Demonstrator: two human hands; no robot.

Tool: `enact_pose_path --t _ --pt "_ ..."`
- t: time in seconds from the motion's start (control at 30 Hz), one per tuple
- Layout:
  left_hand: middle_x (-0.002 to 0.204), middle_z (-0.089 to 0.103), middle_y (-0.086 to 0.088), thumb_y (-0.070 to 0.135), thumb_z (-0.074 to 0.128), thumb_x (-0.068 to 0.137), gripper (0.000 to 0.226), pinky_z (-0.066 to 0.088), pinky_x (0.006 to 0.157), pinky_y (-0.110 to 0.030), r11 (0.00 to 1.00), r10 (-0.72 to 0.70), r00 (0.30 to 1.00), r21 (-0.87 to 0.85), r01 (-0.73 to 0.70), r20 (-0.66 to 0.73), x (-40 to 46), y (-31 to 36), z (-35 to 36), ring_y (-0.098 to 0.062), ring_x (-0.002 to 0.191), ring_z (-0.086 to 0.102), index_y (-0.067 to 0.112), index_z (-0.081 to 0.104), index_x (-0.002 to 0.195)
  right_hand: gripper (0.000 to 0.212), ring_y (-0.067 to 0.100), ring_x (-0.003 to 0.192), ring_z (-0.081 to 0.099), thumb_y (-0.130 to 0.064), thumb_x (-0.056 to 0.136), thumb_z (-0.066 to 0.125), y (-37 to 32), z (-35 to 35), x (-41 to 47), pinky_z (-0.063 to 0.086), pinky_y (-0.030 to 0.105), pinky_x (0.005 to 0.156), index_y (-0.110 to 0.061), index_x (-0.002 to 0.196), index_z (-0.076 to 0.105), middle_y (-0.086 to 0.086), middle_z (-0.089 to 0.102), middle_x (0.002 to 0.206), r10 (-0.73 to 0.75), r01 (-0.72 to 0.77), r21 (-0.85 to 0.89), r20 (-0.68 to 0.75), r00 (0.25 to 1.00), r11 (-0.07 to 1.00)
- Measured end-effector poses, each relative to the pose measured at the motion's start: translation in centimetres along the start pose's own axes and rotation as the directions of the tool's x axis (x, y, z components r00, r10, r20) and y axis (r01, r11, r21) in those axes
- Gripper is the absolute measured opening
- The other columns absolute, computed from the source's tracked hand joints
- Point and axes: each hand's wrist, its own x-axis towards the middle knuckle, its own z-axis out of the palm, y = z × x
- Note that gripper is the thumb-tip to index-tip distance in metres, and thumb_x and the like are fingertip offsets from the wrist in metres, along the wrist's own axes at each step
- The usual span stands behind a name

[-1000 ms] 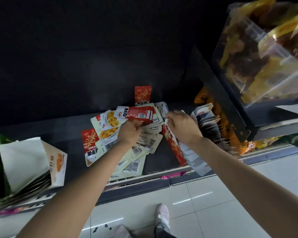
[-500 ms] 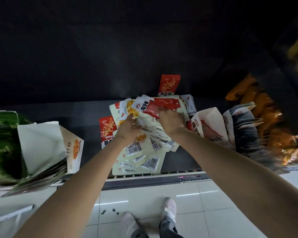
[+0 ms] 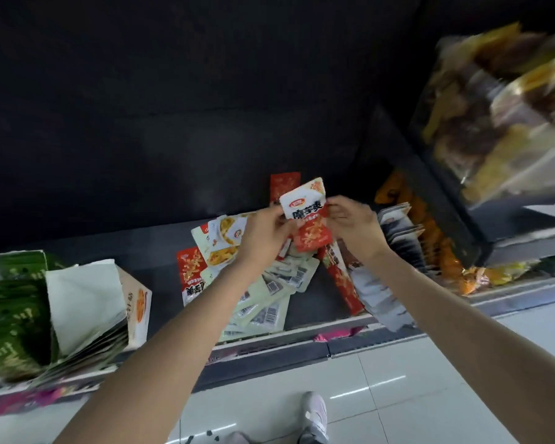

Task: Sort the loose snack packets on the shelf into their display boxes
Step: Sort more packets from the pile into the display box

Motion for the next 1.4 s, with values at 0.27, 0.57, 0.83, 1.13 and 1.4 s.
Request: enact_pose_path --t 0.27,0.57,0.83,1.13,1.4 --pt "0.073 0.068 -0.016 0.012 0.059 0.090 0.020 0.030 0.050 -0.017 0.983 0.134 0.985 0.111 -0.146 0.110 0.1 4.5 6.5 -0.028 0.066 0.061 -0.003 0.070 0.096 0.009 0.015 0.080 0.063 0.000 0.087 0.060 3.4 -6.7 -1.7 0.049 0.019 0.071 0.003 0.092 0.066 0.009 0.069 0.087 -0.065 0.038 -0.228 -0.114 0.991 0.973" --pt "0.146 0.040 0.002 0.021 0.040 0.097 0.041 0.027 0.105 -0.040 0.578 0.099 0.872 0.686 -0.442 0.479 0.2 0.6 9.9 -0.024 0.134 0.030 0.030 0.044 0.136 0.068 0.011 0.065 0.067 -0.061 0.042 0.082 9.9 -6.7 0.3 0.053 0.023 0.062 -0.010 0.085 0.069 0.001 0.072 0.072 0.217 -0.296 0.276 0.284 0.934 0.914" --pt "0.154 0.022 -0.001 0.007 0.047 0.092 0.046 0.021 0.115 -0.030 0.865 0.054 0.941 0.455 -0.211 0.333 -0.2 -1.3 8.9 -0.020 0.141 0.026 0.020 0.046 0.137 0.032 0.014 0.093 0.060 -0.034 0.094 0.051 7.6 -4.8 0.0 0.046 0.018 0.075 -0.011 0.112 0.065 0.010 0.067 0.112 0.257 -0.109 -0.389 0.349 0.901 0.915" --pt "0.120 0.062 -0.008 0.010 0.050 0.093 0.028 0.042 0.084 -0.018 0.944 -0.114 0.991 0.317 0.086 0.072 -0.6 -5.3 5.0 -0.022 0.108 0.060 0.011 0.059 0.120 0.023 0.035 0.099 0.057 -0.004 0.083 0.056 3.8 2.2 -2.4 0.055 0.043 0.072 -0.005 0.106 0.060 0.016 0.055 0.108 -0.261 0.179 -0.652 -0.030 0.965 0.737" --pt "0.152 0.026 -0.011 0.014 0.047 0.092 0.056 0.024 0.116 -0.038 0.815 -0.379 0.917 0.513 0.269 0.122 -0.9 -11.4 1.2 -0.027 0.141 0.024 0.010 0.028 0.144 0.054 0.031 0.133 0.036 -0.020 0.094 0.046 4.2 10.6 1.7 0.039 0.048 0.103 -0.016 0.144 0.027 0.008 0.032 0.146 0.094 0.196 -0.627 0.398 0.912 0.754"
